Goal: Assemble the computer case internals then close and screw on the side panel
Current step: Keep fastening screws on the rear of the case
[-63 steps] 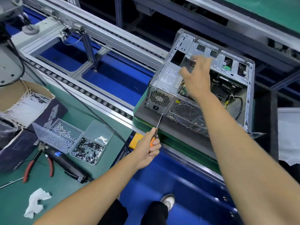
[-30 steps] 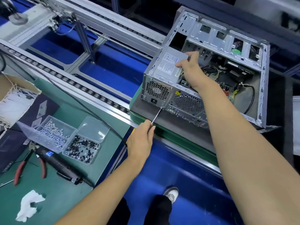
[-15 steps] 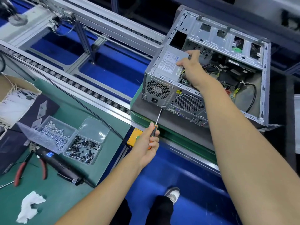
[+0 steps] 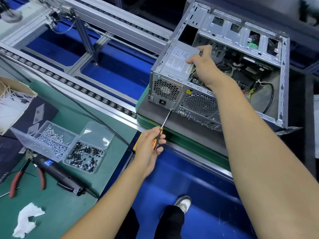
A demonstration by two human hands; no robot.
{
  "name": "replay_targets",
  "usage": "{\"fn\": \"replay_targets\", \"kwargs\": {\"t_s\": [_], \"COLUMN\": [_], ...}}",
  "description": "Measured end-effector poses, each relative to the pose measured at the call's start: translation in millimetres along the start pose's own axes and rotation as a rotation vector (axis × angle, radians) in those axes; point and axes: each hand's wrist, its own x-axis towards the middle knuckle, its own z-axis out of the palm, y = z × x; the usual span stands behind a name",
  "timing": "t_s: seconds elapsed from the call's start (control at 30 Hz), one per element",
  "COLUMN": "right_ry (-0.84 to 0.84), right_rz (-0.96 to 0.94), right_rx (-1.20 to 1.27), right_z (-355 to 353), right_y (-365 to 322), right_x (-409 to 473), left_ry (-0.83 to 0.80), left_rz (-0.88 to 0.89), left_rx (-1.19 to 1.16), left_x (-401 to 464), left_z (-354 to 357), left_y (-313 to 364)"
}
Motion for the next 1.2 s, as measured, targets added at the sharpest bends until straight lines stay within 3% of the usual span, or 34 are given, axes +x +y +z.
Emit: {"fn": "replay_targets", "kwargs": {"t_s": [0.1, 0.2, 0.27, 0.4, 0.47, 0.5, 0.57, 0.77, 0.83, 0.9, 0.93, 1.0, 1.07, 1.13, 1.2], "right_ry": [-0.002, 0.004, 0.000, -0.004, -0.007, -0.009, -0.012, 0.005, 0.010, 0.017, 0.019, 0.026, 0.028, 0.031, 0.031], "right_rz": [-0.003, -0.003, -0.005, -0.010, -0.012, -0.013, -0.014, -0.018, -0.018, -0.014, -0.011, -0.006, -0.007, -0.011, -0.013], "right_rx": [0.002, 0.005, 0.008, -0.001, 0.001, 0.000, -0.004, -0.036, -0.028, -0.032, -0.034, -0.042, -0.043, -0.040, -0.059], "right_z": [0, 0, 0, -1, -1, -1, -1, -3, -3, -3, -3, -2, -1, -1, -2], "right_y": [-2, -2, -3, -3, -2, -2, -2, 1, 0, 1, 1, 1, -1, -2, -2], "right_x": [-1, -2, -3, -3, -3, -3, -3, -1, -1, -1, -1, -1, -1, -2, -2], "left_ry": [-0.103, -0.134, -0.043, 0.343, 0.457, 0.449, 0.306, -0.136, -0.182, -0.087, -0.003, 0.141, 0.240, 0.254, 0.191], "left_rz": [-0.315, -0.309, -0.089, 0.781, 0.918, 0.894, 0.716, -0.248, -0.307, -0.129, 0.064, 0.561, 0.868, 0.914, 0.772], "left_rx": [-0.427, -0.293, 0.006, 1.147, 1.371, 1.338, 1.009, -0.376, -0.437, -0.093, 0.180, 0.889, 1.545, 1.666, 1.334], "left_x": [-5, -1, 0, 3, 3, 3, 4, -9, -11, -7, -6, -3, -2, -3, 0], "left_z": [-1, 6, 11, 4, 2, 2, 4, 2, 9, 16, 16, 8, 0, -2, -1], "left_y": [-4, -9, -10, -22, -23, -23, -19, 0, -1, -1, -1, -5, -7, -6, -1]}}
